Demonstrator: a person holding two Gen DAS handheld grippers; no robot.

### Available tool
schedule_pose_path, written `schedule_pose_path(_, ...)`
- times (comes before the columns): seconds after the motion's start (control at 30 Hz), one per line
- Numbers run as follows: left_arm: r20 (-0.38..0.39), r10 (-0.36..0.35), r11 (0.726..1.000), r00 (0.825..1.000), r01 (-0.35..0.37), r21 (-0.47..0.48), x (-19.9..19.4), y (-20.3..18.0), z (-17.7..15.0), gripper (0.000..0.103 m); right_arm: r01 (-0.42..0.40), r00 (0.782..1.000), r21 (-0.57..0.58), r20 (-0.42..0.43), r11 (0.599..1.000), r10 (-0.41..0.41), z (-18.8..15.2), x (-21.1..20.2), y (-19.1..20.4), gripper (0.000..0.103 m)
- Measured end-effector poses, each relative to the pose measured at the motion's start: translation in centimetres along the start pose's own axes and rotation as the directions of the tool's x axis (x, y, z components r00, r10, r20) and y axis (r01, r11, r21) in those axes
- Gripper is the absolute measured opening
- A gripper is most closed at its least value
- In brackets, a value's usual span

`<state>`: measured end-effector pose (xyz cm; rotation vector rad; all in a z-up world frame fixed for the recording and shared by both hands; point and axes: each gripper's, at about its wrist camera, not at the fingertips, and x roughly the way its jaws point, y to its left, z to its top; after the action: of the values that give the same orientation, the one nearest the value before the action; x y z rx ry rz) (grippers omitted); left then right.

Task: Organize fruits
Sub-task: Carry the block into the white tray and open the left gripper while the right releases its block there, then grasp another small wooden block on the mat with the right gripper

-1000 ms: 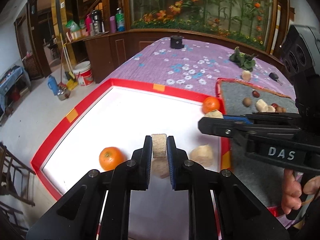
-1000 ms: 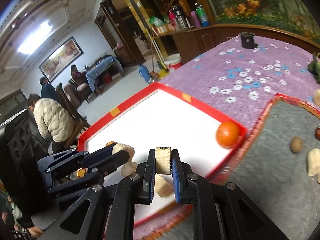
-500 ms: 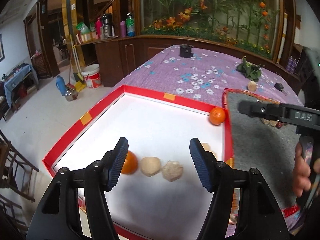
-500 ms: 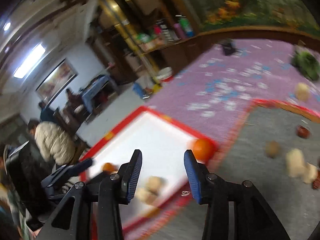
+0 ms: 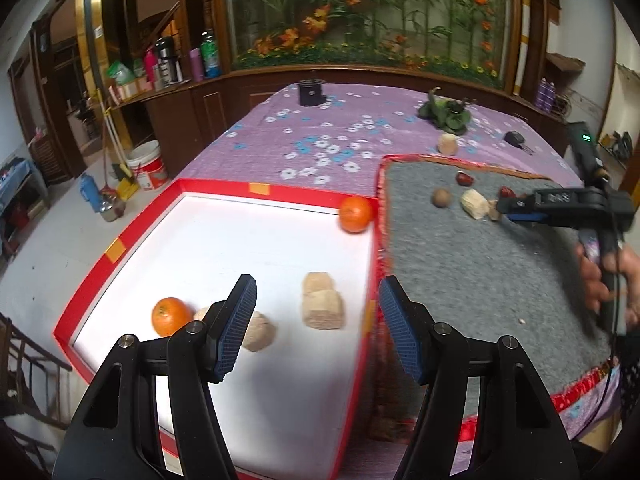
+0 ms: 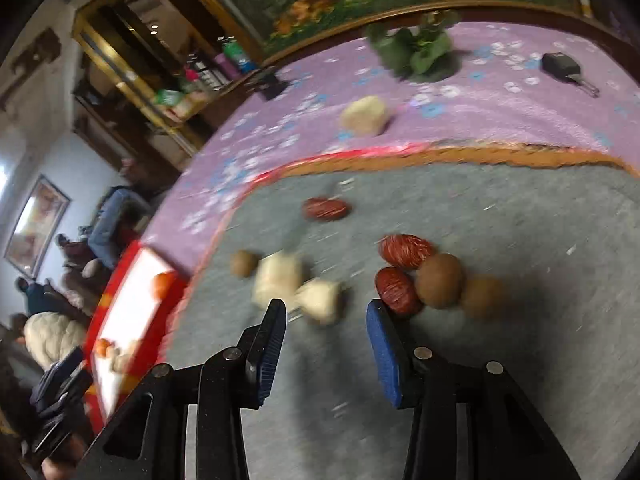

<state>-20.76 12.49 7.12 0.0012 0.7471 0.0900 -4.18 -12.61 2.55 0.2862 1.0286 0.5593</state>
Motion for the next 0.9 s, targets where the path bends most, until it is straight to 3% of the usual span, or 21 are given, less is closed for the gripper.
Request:
schedule_pose_path(0.1,-0.006,-0.008,1.000,1.000,0.008,0.023,-0.1,-1.1,0.2,0.064,-0.052,0.999,0.020,-0.011,0.998,0.053,1.0,0.5,-0.2,0.041)
schedule_pose_path(0.23,-0.015,-0.020,0.999,1.000,0.020,0.040,-0.2,-2.1,0.6,0.064,-0.009,1.000,-0.063,-0.029,0.998,0.008,0.9,1.4,1.1,0.040)
schedule_pose_path(0.33,-0.023,-0.031,0.998,0.999,0.032,0.050,-0.3,-2.8,1.0,0.064,-0.020,1.000,-0.076,-0.020,0.997,0.019,0.7,0.9,0.8,0.021)
schedule_pose_path(0.37,-0.033,-0.050,0.997,0.998,0.052,0.051,-0.2,-3.2,1.3,0.064,-0.023,1.000,-0.070,-0.015,0.997,0.022,0.8,0.7,0.5,0.021)
schedule_pose_path(0.5,-0.061,-0.122,0.990,0.991,0.126,0.061,0.4,-5.4,2.5,0.064,-0.153,0.988,0.070,-0.024,0.986,0.155,1.3,0.8,-2.6,0.020)
schedule_pose_path(0.6,-0.088,-0.143,0.985,0.986,0.151,0.084,1.1,-7.4,3.3,0.064,-0.184,0.982,0.118,-0.011,0.976,0.186,1.6,0.4,-3.7,0.020)
schedule_pose_path(0.77,-0.113,-0.147,0.981,0.983,0.160,0.109,1.7,-9.6,3.9,0.064,-0.104,0.994,0.068,-0.027,0.992,0.106,1.7,0.1,-3.1,0.020)
schedule_pose_path(0.9,-0.102,-0.131,0.982,0.986,0.144,0.124,1.3,-10.4,3.6,0.064,0.015,1.000,-0.060,-0.010,0.998,-0.015,1.5,0.4,-0.8,0.020)
